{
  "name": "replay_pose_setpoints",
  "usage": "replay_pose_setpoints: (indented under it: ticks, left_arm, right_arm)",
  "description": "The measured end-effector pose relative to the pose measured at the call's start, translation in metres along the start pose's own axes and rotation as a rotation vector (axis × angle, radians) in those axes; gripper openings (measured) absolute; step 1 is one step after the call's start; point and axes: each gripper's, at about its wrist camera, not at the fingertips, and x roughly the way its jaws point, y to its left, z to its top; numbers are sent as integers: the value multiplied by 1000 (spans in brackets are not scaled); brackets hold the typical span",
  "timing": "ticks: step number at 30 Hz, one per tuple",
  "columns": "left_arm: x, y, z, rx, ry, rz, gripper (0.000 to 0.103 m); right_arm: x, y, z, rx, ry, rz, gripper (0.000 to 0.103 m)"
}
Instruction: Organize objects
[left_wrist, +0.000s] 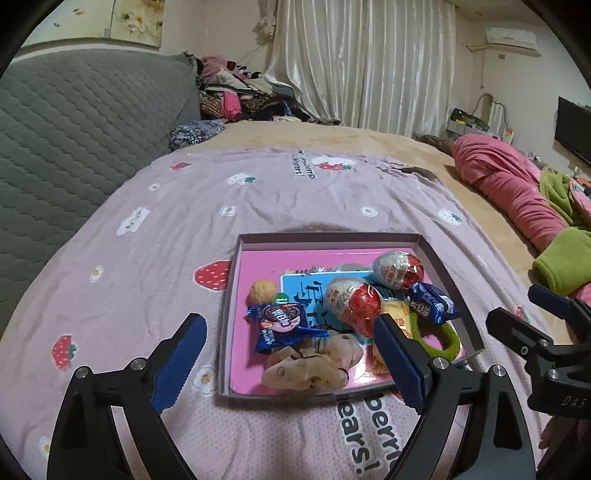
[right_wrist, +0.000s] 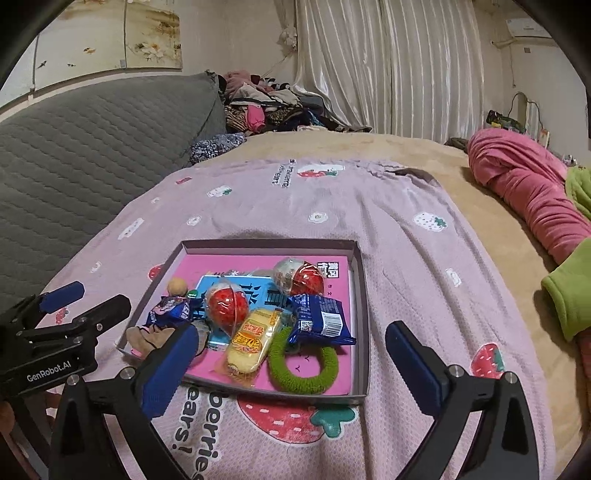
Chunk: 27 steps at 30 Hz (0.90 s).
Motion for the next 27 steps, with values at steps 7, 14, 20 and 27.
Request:
replay_pose_setpoints:
  ticks: [7,14,20,27]
  left_arm:
    - [-35,4,5,12,-23,27,92]
    - [-72,5,10,17,-55,50,92]
    - [-104,7,11,10,-62,60,92]
    - [-145,5,10,23,-96,72,92]
  right_arm:
    - [-24,7,7,-15,-14,-1,102]
    - [-58,18,17,-29,-53,0,102]
    - [-87,27,20,-49,-77,-10,102]
    - [-124,35,22,-72,-105,-11,102]
